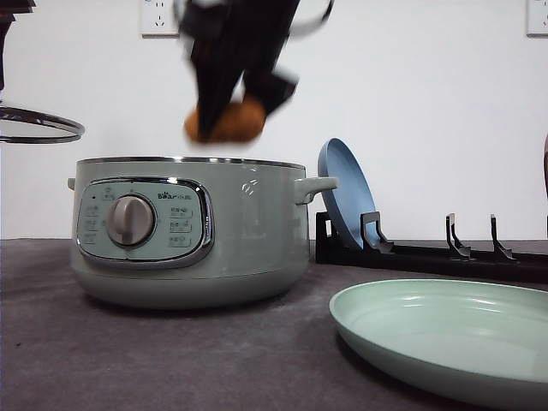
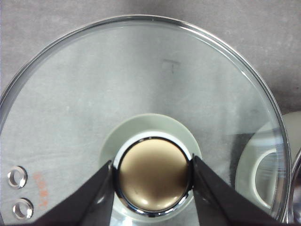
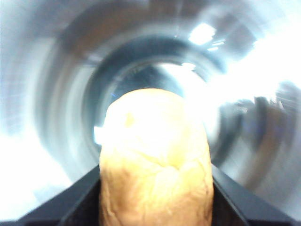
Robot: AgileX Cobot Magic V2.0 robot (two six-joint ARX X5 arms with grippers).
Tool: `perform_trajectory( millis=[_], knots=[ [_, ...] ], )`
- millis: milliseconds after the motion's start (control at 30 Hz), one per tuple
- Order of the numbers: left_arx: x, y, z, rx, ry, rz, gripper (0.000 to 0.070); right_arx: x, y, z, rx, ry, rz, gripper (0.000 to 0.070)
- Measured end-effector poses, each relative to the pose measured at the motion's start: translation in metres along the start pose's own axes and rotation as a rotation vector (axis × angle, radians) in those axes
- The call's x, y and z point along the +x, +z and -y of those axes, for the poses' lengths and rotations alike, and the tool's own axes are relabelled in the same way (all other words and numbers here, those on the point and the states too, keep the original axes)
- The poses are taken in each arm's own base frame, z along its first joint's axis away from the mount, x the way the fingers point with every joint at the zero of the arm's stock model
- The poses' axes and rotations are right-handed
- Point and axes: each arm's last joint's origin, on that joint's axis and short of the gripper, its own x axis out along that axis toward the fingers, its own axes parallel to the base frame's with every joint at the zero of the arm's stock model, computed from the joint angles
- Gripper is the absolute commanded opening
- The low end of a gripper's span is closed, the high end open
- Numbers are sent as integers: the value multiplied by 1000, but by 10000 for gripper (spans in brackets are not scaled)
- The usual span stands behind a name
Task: Transfer potato from steamer to green plate
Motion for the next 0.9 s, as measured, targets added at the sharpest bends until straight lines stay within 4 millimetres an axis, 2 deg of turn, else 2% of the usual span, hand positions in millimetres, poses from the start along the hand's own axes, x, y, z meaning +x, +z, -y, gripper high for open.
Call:
perform_trajectory(
  millis=[100, 267, 367, 467, 533, 600, 700, 900],
  knots=[
    [0, 0, 0, 0, -1, 0, 0, -33, -5, -3, 11, -35, 49, 222],
    [0, 0, 1, 0, -31, 2, 0, -70, -29, -12, 31, -56, 60, 222],
    [0, 0, 2, 2, -52, 2, 0, -99, -53, -18, 47, -67, 74, 222],
    [0, 0, 2, 2, -54, 2, 0, -128, -86, -27, 63, -73, 91, 222],
    [0, 0, 2, 1, -53, 2, 0, -141, -110, -31, 73, -77, 89, 222],
    [0, 0, 2, 1, -53, 2, 0, -145, -134, -34, 86, -79, 73, 222],
    [0, 0, 3, 4, -54, 2, 0, -141, -171, -39, 122, -76, 34, 222],
    [1, 1, 9, 19, -63, 5, 0, -124, -232, -48, 222, -83, 160, 222]
  ],
)
